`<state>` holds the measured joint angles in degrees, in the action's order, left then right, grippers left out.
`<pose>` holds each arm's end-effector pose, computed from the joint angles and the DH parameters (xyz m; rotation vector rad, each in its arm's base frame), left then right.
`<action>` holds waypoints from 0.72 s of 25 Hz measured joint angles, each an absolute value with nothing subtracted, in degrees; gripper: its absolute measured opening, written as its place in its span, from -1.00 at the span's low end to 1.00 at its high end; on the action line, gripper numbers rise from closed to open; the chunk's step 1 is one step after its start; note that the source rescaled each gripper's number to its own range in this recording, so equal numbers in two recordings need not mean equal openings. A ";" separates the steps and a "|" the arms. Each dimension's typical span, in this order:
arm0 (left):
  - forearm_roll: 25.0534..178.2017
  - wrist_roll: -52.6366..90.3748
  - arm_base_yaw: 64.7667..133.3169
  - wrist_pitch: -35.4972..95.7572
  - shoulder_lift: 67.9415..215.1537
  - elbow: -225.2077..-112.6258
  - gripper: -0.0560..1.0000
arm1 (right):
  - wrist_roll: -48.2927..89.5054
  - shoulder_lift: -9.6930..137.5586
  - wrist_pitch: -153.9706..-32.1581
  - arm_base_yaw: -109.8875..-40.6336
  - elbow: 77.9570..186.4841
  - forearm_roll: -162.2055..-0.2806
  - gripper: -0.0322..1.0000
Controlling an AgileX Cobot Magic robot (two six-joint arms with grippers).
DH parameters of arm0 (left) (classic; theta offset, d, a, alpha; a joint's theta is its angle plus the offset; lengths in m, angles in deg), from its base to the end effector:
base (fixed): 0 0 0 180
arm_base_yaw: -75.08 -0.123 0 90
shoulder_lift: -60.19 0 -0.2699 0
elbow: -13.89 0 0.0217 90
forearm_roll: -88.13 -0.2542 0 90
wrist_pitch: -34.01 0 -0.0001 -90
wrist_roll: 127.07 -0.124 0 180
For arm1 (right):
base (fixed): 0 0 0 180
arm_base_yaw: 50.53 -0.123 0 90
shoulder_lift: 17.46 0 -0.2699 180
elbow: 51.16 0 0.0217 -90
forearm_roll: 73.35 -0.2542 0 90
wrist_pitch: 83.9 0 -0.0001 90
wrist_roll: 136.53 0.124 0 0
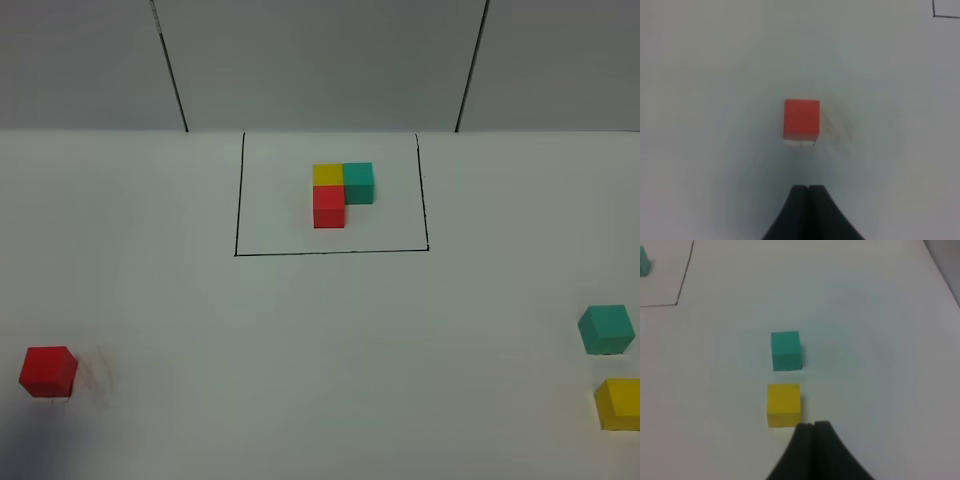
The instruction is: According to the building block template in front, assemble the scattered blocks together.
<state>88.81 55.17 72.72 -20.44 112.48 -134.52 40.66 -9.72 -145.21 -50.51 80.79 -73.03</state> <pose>0.1676 0.0057 0.2925 -0.1008 2.4122 -0.0139 0.0409 -0.0006 0.2636 -0.0494 2.0434 -0.0376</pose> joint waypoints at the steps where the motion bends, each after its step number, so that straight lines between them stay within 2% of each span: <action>1: 88.81 55.17 72.72 -19.99 113.73 -134.99 -0.89 | 40.66 -9.72 -145.21 -50.51 80.79 -73.03 -0.94; 18: 87.24 55.12 72.72 -16.43 129.38 -138.26 -0.89 | 40.66 -9.72 -145.21 -50.51 80.79 -73.03 -0.94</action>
<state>87.24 55.12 72.72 -16.43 129.38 -138.26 40.66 -9.72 -145.21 -50.51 80.79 -73.03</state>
